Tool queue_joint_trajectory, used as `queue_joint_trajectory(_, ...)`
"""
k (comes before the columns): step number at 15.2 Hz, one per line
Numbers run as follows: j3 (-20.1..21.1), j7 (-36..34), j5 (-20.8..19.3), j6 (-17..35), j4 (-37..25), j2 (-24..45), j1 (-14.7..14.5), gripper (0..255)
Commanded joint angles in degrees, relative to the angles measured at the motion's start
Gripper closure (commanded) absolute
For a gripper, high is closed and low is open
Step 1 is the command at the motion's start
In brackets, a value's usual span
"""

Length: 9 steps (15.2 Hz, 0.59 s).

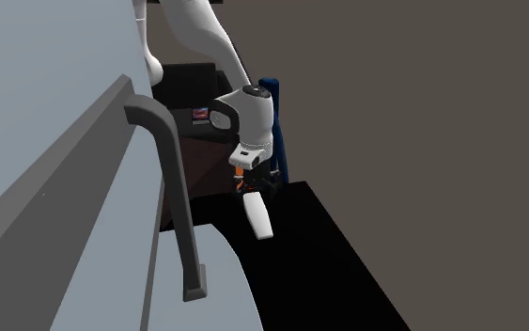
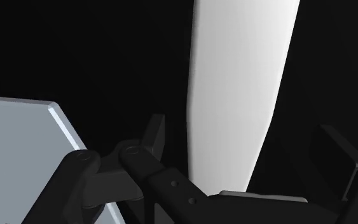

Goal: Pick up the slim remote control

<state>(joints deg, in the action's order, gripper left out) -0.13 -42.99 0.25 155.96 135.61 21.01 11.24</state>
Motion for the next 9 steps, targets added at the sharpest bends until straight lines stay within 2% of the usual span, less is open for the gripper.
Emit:
queue_joint_trajectory(1,-0.3,-0.7,0.1,1.1,-0.9,2.0,0.0,0)
queue_joint_trajectory(9,-0.2,-0.6,0.2,5.2,-2.3,7.4,0.0,0)
